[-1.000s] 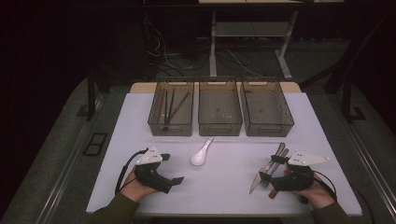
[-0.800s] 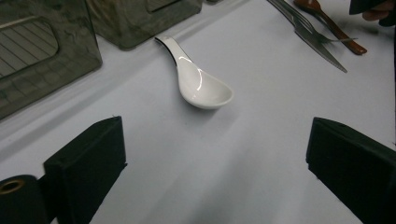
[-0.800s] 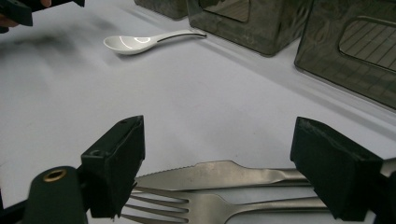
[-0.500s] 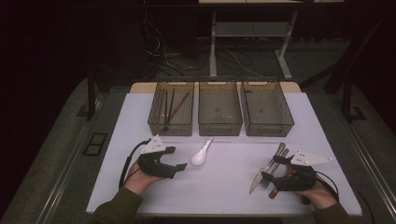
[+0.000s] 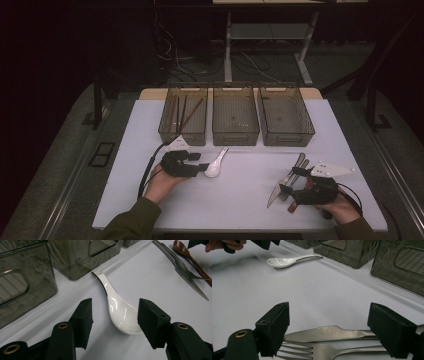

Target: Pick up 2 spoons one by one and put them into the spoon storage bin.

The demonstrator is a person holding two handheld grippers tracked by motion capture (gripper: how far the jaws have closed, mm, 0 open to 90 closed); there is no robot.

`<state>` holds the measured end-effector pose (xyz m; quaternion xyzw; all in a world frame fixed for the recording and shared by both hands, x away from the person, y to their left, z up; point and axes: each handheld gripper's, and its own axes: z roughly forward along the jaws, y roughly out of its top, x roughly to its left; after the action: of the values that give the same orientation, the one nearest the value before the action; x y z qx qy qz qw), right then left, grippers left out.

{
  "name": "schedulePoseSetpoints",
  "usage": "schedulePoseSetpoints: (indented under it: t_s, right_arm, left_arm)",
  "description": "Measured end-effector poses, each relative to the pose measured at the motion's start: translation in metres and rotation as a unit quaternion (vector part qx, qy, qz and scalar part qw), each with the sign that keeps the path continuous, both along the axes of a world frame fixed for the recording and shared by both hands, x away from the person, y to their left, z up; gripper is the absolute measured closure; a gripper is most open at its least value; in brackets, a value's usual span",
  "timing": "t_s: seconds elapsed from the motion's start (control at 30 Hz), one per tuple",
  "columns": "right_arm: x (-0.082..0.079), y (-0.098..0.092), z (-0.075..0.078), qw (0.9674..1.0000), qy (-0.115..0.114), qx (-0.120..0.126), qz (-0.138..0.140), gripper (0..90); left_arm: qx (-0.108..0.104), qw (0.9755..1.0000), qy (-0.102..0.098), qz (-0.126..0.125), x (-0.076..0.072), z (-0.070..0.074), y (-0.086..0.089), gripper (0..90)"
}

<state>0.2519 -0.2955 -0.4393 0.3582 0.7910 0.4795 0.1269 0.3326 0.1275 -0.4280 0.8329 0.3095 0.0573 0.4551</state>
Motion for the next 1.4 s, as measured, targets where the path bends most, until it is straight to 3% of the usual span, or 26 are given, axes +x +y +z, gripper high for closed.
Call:
schedulePoseSetpoints:
  t_s: [0.3, 0.5, 0.67, 0.8, 0.97, 1.1, 1.4]
  right_arm:
    - [0.000, 0.000, 0.000, 1.0000, 0.001, -0.003, -0.001, 17.6]
    - [0.000, 0.000, 0.000, 1.0000, 0.000, -0.002, 0.000, 17.6]
    - [0.000, 0.000, 0.000, 1.0000, 0.000, -0.003, 0.001, 17.6]
    - [0.000, 0.000, 0.000, 1.0000, 0.000, -0.003, 0.002, 17.6]
    - [0.000, 0.000, 0.000, 1.0000, 0.001, -0.003, 0.003, 17.6]
    - [0.000, 0.000, 0.000, 1.0000, 0.001, -0.003, 0.003, 17.6]
    - [0.000, 0.001, -0.001, 1.0000, 0.002, -0.005, 0.005, 17.6]
  left_arm:
    - [0.010, 0.9999, 0.010, 0.000, 0.013, -0.005, -0.018, 46.9]
    - [0.019, 0.9998, 0.010, 0.006, 0.027, -0.009, -0.032, 61.7]
    - [0.052, 0.9985, 0.000, 0.015, 0.039, -0.011, -0.042, 78.0]
    - [0.066, 0.9976, 0.002, 0.018, 0.046, -0.014, -0.049, 88.6]
    - [0.079, 0.9967, -0.001, 0.018, 0.052, -0.018, -0.058, 88.8]
    - [0.076, 0.9970, 0.002, 0.016, 0.054, -0.020, -0.063, 88.8]
    - [0.082, 0.9965, -0.001, -0.016, 0.054, -0.019, -0.076, 88.9]
